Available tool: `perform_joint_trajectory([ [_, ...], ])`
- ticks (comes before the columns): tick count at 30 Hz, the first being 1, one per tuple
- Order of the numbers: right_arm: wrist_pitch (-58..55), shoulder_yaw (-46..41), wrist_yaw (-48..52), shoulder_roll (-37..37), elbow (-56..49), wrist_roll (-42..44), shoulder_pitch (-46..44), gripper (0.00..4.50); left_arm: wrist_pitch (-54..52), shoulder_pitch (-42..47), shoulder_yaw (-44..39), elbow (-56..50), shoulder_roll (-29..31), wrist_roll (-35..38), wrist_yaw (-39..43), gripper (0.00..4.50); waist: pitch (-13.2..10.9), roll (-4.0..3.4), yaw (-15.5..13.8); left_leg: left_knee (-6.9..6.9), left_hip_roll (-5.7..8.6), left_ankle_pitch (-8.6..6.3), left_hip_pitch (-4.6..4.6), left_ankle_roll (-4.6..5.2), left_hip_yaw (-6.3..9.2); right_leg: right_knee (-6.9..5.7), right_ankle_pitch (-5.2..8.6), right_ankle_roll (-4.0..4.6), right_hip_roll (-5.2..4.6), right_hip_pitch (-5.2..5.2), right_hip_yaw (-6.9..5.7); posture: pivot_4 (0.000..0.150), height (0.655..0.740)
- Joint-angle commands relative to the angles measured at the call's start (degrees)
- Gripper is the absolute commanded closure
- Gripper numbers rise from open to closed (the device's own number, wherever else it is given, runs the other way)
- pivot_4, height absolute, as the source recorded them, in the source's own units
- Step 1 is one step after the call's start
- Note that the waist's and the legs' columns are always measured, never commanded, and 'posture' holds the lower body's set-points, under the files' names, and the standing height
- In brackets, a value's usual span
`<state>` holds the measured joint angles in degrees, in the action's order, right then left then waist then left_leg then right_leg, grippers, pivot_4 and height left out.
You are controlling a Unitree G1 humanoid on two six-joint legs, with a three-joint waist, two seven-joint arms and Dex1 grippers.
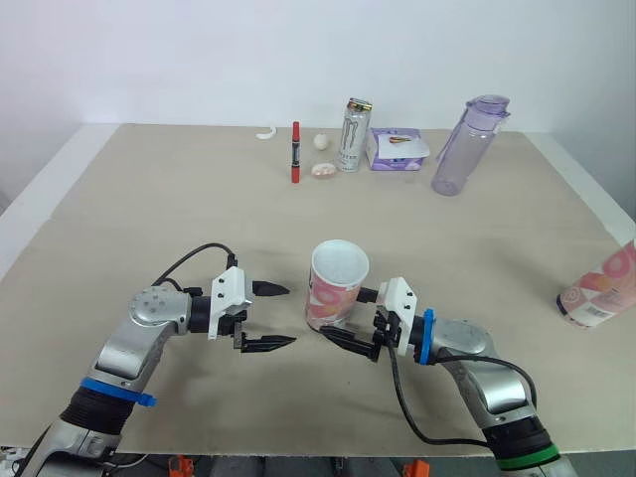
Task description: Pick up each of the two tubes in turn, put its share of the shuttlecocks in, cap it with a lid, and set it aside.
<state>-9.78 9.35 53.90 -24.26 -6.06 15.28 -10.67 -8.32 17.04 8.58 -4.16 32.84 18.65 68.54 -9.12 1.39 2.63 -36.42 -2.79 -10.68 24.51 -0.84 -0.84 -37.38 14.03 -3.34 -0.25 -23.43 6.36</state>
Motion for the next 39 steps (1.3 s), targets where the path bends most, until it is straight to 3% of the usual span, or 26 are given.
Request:
perform_joint_trajectory([
  [1, 1.26, 2.27, -0.36, 2.88, 2.64, -0.79, -4.08, 0.09, -0.82, -2.93, -1.51, -4.94, 1.12, 1.34, -1.32, 0.0, 0.0, 0.01, 0.03, -0.01, 0.01, 0.0, 0.0, 0.0, -0.02, 0.0, 0.0, 0.0, -0.02, 0.01, 0.01, 0.15, 0.74],
  [15, 5.44, 5.74, 0.46, 9.4, 11.19, -2.45, -11.33, 0.09, -1.88, -8.4, -2.06, -8.56, -0.45, 2.32, -6.16, 0.0, 0.0, 0.01, 0.07, -0.02, 0.0, 0.0, -0.02, 0.0, -0.09, 0.0, -0.02, 0.0, -0.06, -0.01, 0.01, 0.15, 0.74],
  [35, 10.97, 7.03, 2.67, 12.09, 19.34, -4.86, -16.7, 0.09, -1.48, -7.89, 0.21, -7.52, -0.64, 0.71, -8.07, 0.0, -0.01, 0.01, 0.1, -0.01, -0.05, 0.0, -0.07, -0.01, -0.16, -0.01, -0.07, 0.05, -0.05, -0.02, 0.01, 0.15, 0.74],
  [37, 10.99, 6.8, 3.06, 11.86, 19.62, -4.79, -16.59, 0.61, -1.15, -7.73, -0.2, -7.34, -0.28, 0.38, -7.98, 0.0, -0.01, 0.01, 0.1, -0.01, -0.05, 0.0, -0.07, -0.01, -0.17, -0.01, -0.07, 0.05, -0.05, -0.02, 0.01, 0.15, 0.74],
  [38, 11.0, 6.74, 3.13, 11.77, 19.7, -4.82, -16.56, 0.64, -0.93, -7.66, -0.43, -7.21, -0.11, 0.28, -7.93, 0.0, -0.01, 0.01, 0.1, -0.01, -0.05, 0.0, -0.07, -0.01, -0.16, -0.01, -0.07, 0.05, -0.05, -0.02, 0.01, 0.15, 0.74],
  [39, 11.02, 6.67, 3.17, 11.73, 19.75, -4.94, -16.54, 1.05, -0.74, -7.59, -0.75, -7.06, 0.05, 0.28, -7.98, 0.0, -0.01, 0.01, 0.1, -0.02, -0.05, 0.0, -0.07, -0.01, -0.16, -0.01, -0.07, 0.05, -0.05, -0.01, 0.01, 0.15, 0.74],
])
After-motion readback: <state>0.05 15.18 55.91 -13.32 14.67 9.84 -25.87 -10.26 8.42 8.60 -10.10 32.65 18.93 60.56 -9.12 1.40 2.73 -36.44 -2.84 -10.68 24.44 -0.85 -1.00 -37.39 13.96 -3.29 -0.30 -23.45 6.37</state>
